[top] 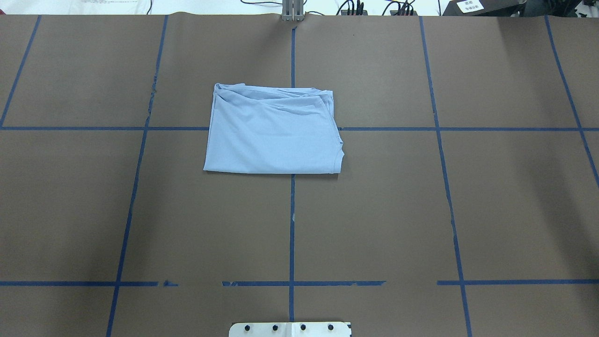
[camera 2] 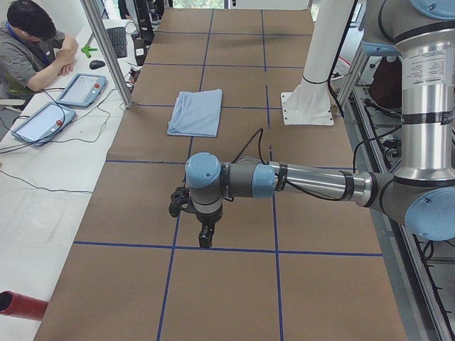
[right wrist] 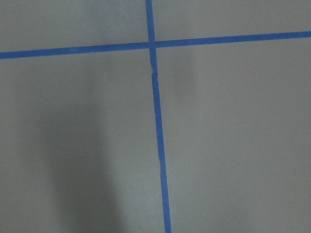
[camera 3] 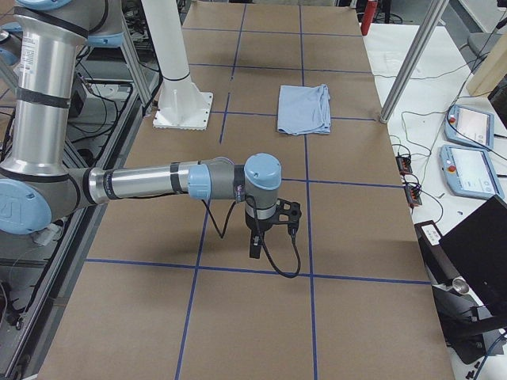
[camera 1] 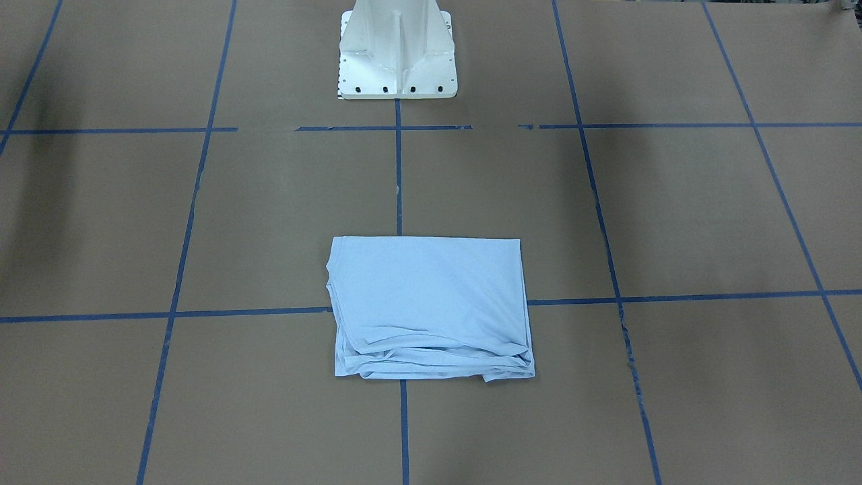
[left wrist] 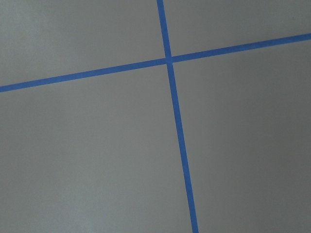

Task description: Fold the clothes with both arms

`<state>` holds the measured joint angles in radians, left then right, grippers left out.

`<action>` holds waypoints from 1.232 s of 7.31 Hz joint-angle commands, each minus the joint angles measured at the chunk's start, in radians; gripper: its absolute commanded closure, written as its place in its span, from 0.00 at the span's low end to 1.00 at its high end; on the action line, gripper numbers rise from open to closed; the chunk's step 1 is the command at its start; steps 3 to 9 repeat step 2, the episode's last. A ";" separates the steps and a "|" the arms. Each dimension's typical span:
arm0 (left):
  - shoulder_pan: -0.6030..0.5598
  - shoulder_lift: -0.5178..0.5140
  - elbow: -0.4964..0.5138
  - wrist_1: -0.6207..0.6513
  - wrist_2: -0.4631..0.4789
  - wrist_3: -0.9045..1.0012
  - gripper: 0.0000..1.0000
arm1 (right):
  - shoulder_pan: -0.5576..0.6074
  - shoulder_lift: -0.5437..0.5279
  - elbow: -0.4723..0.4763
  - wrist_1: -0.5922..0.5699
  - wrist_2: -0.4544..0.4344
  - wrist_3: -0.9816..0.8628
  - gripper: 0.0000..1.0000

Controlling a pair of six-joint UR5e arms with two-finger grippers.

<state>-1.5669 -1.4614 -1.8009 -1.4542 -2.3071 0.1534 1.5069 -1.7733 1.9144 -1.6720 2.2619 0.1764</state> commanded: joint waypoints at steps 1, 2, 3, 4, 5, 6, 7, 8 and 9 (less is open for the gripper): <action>0.001 0.001 0.000 0.000 0.000 0.000 0.00 | -0.001 0.000 0.000 0.000 0.002 0.000 0.00; 0.001 0.001 0.002 0.000 0.000 0.000 0.00 | -0.001 0.000 0.002 0.002 0.002 0.000 0.00; 0.001 0.001 0.002 0.000 0.000 0.000 0.00 | -0.001 0.000 0.002 0.002 0.002 0.000 0.00; 0.001 0.001 0.002 0.000 0.000 0.000 0.00 | -0.001 0.000 0.002 0.002 0.002 0.000 0.00; 0.001 0.001 0.002 0.000 0.000 0.000 0.00 | -0.001 0.000 0.002 0.002 0.002 0.000 0.00; 0.001 0.001 0.002 0.000 0.000 0.000 0.00 | -0.001 0.000 0.002 0.002 0.002 0.000 0.00; 0.001 0.001 0.002 0.000 0.000 0.000 0.00 | -0.001 0.000 0.002 0.002 0.002 0.000 0.00; 0.001 0.001 0.002 0.000 0.000 0.000 0.00 | -0.001 0.000 0.002 0.002 0.002 0.000 0.00; 0.001 0.001 0.002 0.000 0.000 0.000 0.00 | -0.001 0.000 0.002 0.002 0.002 0.000 0.00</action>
